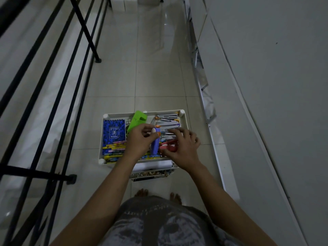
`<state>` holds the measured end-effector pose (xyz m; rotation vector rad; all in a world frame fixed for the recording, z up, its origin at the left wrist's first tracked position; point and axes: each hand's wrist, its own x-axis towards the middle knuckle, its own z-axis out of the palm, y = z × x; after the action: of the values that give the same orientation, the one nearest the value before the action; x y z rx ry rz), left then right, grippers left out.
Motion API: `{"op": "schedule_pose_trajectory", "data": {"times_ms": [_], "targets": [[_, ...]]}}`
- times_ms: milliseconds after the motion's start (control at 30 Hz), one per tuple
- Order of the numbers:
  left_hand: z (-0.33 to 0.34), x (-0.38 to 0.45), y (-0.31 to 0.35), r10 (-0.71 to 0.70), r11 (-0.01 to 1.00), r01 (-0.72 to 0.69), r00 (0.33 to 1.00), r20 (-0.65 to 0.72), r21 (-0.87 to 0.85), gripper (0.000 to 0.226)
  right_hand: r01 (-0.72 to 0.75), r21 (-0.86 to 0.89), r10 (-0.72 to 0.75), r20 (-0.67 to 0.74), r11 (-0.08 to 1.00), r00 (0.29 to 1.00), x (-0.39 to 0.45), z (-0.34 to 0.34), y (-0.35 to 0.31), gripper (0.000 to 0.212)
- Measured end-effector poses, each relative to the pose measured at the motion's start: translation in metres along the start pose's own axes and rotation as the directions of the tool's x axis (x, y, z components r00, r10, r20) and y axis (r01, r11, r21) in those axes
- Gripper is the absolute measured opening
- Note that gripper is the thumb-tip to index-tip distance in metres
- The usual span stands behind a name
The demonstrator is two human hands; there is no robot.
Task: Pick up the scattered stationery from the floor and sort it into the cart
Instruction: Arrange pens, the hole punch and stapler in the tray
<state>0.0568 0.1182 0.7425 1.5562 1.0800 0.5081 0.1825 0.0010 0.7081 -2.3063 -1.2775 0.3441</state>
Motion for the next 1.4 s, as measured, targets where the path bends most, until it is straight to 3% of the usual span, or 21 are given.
{"op": "schedule_pose_trajectory", "data": {"times_ms": [167,300,500,633,667,733,833,1067,1400], "targets": [[0.009,0.004,0.008,-0.004,0.991,0.012,0.998,0.059,-0.131,0.02,-0.078,0.47,-0.016,0.193,0.879,0.981,0.005,-0.016,-0.005,0.041],[0.013,0.003,0.01,-0.041,0.964,0.057,0.997,0.069,-0.26,0.02,-0.201,0.694,-0.025,0.301,0.692,0.953,0.005,-0.028,-0.007,0.042],[0.014,-0.01,-0.004,0.015,0.983,0.011,0.99,0.137,-0.184,0.029,-0.166,0.593,-0.041,0.319,0.788,0.947,0.004,-0.025,-0.01,0.036],[0.0,-0.008,-0.029,0.068,0.96,-0.117,0.979,0.193,0.255,0.038,-0.136,0.445,0.11,0.083,0.885,0.99,0.008,-0.018,-0.008,0.022],[-0.001,-0.007,-0.034,0.058,0.928,-0.129,0.977,0.206,0.349,0.041,-0.117,0.391,0.102,0.06,0.913,0.993,0.01,-0.015,-0.004,0.017],[0.001,-0.007,-0.039,0.055,0.868,-0.145,0.978,0.199,0.475,0.044,-0.081,0.29,0.056,0.095,0.954,0.994,0.012,-0.012,-0.002,0.028],[0.006,-0.006,-0.037,0.108,0.83,-0.188,0.978,0.179,0.525,0.039,-0.029,0.188,-0.001,0.158,0.982,0.987,0.012,-0.009,0.0,0.051],[0.011,-0.003,-0.037,0.169,0.708,-0.325,0.94,0.296,0.627,0.026,0.08,0.085,-0.096,0.194,0.993,0.976,0.014,-0.013,0.002,0.051],[0.007,-0.001,-0.036,0.133,0.683,-0.176,0.984,0.116,0.709,0.018,0.099,0.072,-0.11,0.173,0.992,0.979,0.007,-0.014,0.0,0.047]]}}
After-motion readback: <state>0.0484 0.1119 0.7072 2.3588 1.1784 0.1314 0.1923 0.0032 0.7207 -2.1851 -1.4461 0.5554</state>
